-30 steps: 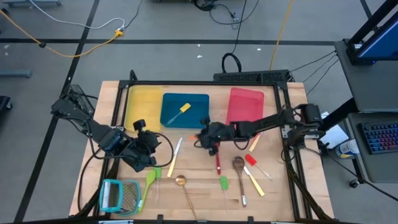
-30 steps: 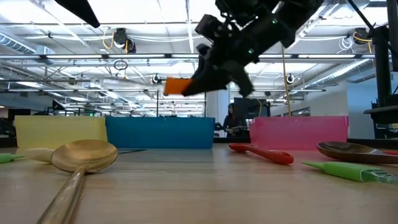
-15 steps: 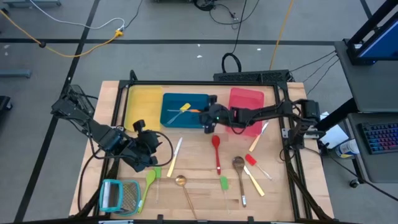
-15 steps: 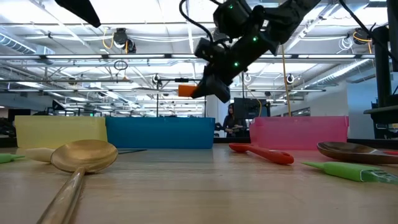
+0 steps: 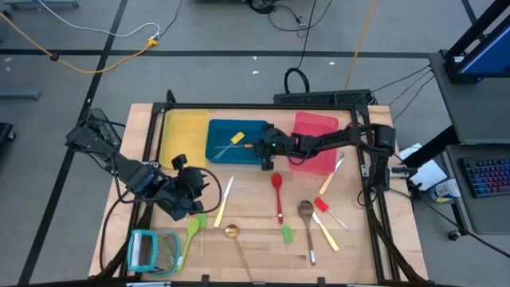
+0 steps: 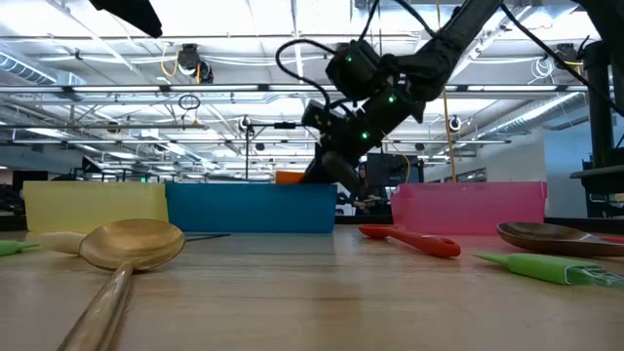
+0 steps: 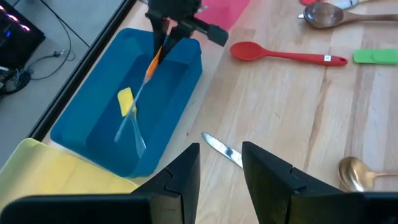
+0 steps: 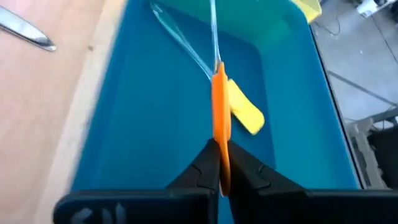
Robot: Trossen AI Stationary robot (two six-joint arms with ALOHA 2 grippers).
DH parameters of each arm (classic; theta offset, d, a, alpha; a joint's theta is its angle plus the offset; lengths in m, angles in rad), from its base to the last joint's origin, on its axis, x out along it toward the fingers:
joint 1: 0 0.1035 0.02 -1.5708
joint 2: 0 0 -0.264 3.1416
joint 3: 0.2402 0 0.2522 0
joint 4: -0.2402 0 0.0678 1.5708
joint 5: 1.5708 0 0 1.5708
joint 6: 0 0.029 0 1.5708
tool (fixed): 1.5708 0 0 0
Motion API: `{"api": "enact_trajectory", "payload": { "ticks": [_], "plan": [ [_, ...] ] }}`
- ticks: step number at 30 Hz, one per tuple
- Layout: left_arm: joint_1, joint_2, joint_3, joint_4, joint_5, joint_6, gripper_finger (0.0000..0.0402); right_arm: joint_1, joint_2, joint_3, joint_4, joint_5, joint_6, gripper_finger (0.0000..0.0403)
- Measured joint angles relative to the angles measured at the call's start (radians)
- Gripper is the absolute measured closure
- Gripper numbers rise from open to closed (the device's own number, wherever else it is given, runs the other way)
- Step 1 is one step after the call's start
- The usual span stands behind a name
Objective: Pick & Place Kitchen Items
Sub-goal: Put the orange spatula into the blue bin, then put the left green spatula into the blue bin
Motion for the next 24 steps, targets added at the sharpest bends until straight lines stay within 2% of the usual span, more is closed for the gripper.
{"api": "enact_trajectory", "payload": {
  "ticks": [15,24],
  "plan": [
    [0.000,0.000,0.000,-0.001,0.004,0.010,0.0277,-0.001,0.026,0.002,0.038,0.001,-0.009,0.0329],
    [0.000,0.000,0.000,0.000,0.010,-0.110,0.0277,0.025,0.009,-0.002,0.055,0.000,0.002,0.0281]
  ]
}}
